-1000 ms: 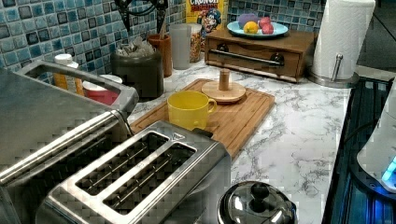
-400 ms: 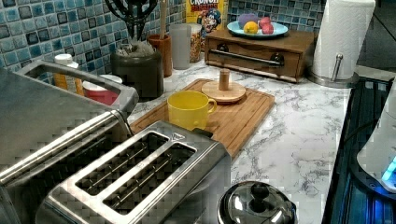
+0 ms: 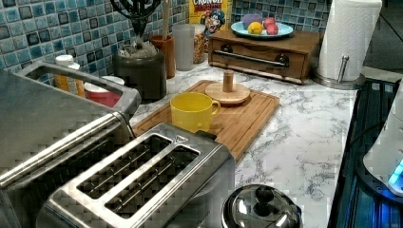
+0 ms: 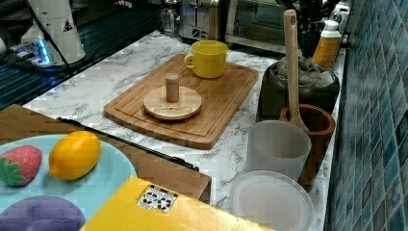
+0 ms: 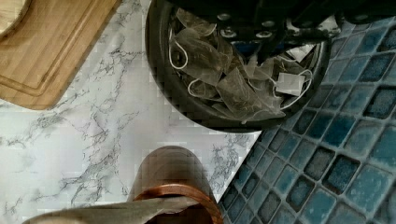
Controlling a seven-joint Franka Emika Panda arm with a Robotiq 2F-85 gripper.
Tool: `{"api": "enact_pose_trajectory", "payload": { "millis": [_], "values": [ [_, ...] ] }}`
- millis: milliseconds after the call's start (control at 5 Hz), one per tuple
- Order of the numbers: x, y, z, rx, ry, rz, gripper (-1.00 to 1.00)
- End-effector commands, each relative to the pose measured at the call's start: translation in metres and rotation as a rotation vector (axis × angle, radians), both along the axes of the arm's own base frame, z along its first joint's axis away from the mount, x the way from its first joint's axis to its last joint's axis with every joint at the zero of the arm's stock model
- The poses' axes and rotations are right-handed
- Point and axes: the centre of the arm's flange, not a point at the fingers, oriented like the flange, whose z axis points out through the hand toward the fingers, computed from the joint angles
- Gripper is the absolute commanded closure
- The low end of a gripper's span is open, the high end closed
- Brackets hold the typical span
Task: Get a tea bag.
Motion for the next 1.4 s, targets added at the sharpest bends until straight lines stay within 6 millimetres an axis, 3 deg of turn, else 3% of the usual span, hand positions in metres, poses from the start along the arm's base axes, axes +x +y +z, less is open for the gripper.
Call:
{"api": "enact_pose_trajectory", "payload": {
  "millis": [200, 400, 600, 1000, 1400],
  "values": [
    [-0.021, 0.025, 0.154, -0.005, -0.209, 0.06, 1.0],
    [-0.036, 0.029, 0.16, -0.007, -0.164, 0.127, 1.0],
    [-0.054, 0.032, 0.145, 0.025, -0.054, 0.188, 1.0],
    [-0.094, 0.04, 0.087, 0.086, 0.122, 0.169, 1.0],
    [-0.123, 0.044, 0.061, 0.091, 0.199, 0.144, 1.0]
  ]
}}
